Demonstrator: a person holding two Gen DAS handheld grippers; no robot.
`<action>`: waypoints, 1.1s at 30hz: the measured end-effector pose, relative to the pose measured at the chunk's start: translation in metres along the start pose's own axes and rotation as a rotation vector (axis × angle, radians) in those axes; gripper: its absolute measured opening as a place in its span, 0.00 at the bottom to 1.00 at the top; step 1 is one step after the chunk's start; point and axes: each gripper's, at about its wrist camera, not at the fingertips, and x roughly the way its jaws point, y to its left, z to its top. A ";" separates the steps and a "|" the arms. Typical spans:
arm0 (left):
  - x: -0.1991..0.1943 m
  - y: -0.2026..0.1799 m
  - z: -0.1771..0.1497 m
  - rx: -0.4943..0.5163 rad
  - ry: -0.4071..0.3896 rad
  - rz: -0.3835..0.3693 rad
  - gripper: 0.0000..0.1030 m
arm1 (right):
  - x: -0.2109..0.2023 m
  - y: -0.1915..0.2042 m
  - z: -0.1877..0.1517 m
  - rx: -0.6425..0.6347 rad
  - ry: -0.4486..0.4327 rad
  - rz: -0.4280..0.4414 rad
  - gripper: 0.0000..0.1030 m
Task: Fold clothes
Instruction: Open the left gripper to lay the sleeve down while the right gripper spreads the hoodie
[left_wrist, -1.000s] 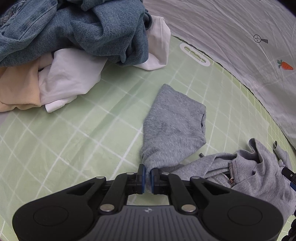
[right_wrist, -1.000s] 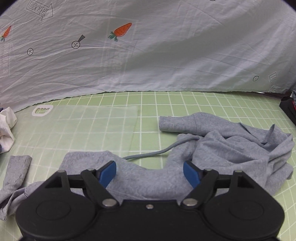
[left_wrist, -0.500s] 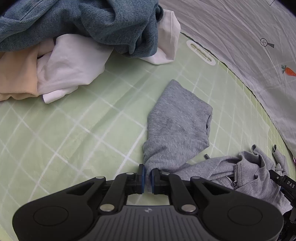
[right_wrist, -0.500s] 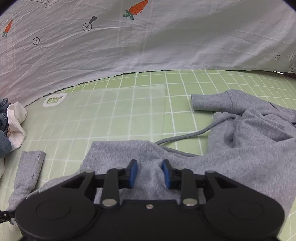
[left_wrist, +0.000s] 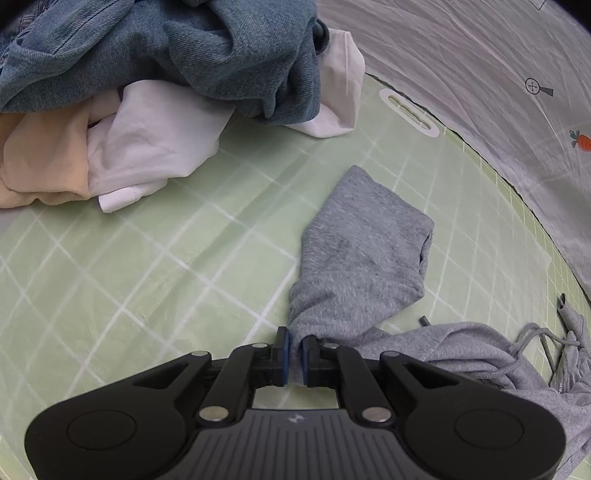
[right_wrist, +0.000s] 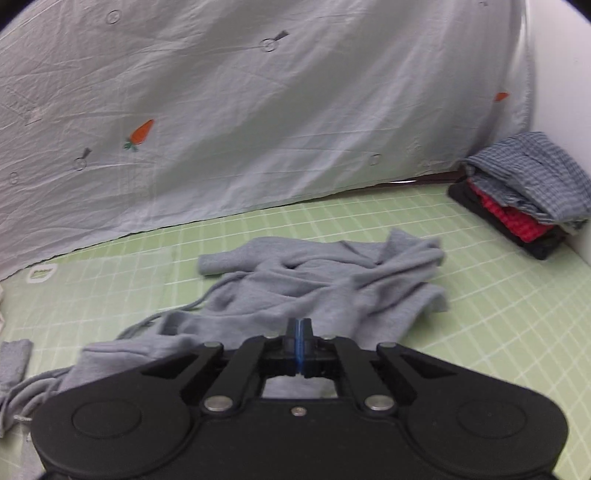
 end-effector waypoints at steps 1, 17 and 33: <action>-0.001 0.000 0.000 -0.004 -0.002 0.004 0.08 | -0.003 -0.019 -0.005 0.016 0.007 -0.045 0.00; -0.030 -0.018 -0.028 -0.017 0.011 0.045 0.40 | 0.027 0.046 0.006 -0.106 0.060 0.265 0.48; -0.016 -0.021 -0.028 -0.031 0.061 0.076 0.42 | 0.065 0.122 -0.003 -0.342 0.146 0.386 0.08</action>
